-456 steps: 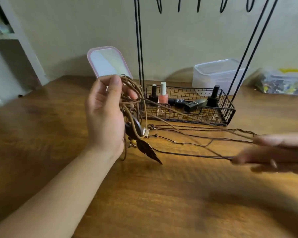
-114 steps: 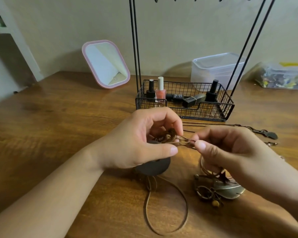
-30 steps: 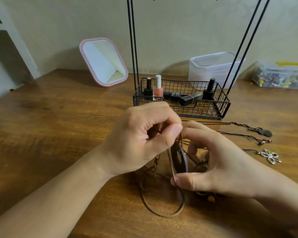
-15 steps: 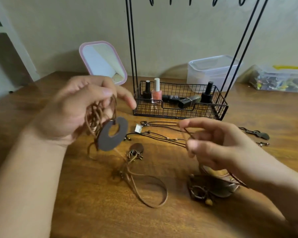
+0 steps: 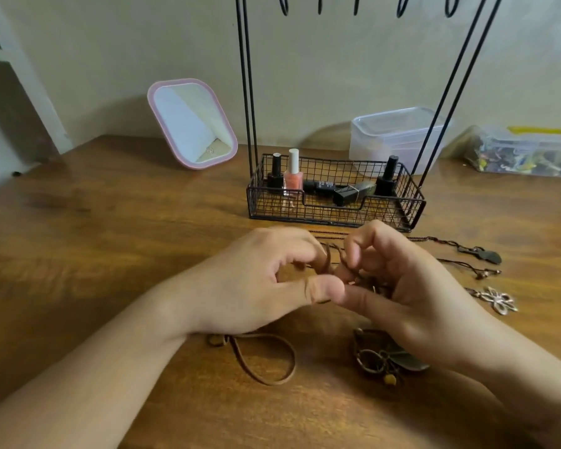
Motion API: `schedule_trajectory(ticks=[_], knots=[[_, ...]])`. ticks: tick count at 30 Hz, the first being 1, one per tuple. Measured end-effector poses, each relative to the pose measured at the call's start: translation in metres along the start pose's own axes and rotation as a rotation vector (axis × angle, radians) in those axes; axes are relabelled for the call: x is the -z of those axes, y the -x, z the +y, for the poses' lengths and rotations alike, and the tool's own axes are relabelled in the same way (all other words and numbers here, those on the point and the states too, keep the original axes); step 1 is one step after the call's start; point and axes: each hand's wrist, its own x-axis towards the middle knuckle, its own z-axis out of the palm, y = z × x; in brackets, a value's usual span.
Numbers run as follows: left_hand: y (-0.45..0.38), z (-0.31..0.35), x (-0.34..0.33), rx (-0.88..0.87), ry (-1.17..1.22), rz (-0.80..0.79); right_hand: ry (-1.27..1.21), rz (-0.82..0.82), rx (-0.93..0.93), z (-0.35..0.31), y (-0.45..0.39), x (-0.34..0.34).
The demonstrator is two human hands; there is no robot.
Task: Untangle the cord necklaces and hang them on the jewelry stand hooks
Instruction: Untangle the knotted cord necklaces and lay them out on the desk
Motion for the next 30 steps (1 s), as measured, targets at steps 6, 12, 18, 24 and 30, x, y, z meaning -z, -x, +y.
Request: schedule_trajectory(ticks=[6,12,18,24,30], knots=[[-0.003,-0.009,0.011,-0.124,0.512,0.252,0.103,0.05,-0.051,-0.003,-0.001,0.004],[0.001,-0.016,0.039,-0.128,1.265,0.698,-0.155,-0.041,-0.149,0.003,0.003,0.058],[0.007,-0.045,0.065,0.032,1.408,1.099,-0.148,-0.367,-0.226,0.019,0.014,0.105],[0.008,-0.051,0.067,0.222,0.906,1.127,-0.109,-0.149,-0.087,0.029,0.01,0.092],[-0.019,0.003,0.06,-0.046,0.432,0.663,-0.023,-0.003,-0.051,0.034,-0.002,0.045]])
